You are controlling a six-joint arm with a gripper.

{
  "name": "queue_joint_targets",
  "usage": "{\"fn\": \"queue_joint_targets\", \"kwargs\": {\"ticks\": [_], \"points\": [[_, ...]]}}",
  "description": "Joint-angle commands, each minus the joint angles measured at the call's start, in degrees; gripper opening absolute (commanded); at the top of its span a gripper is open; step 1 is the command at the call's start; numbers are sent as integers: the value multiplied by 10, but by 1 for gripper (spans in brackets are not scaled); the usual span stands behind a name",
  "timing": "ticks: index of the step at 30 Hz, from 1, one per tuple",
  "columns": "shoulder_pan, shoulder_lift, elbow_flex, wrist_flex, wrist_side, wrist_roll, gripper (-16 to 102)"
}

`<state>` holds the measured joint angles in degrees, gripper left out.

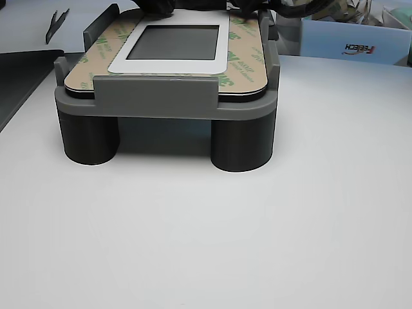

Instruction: Peel off protective film from adhesive tape.

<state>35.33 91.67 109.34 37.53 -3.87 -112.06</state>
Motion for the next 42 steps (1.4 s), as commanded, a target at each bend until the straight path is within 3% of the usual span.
{"fn": "queue_joint_targets", "kwargs": {"ticks": [1,10,18,42], "points": [[-10,12,-20,4,7,-1,-6],[-13,21,-22,21,30,12,-5],[-18,-5,-47,27,4,5,0],[-7,33,24,-23,4,21,-7]]}}
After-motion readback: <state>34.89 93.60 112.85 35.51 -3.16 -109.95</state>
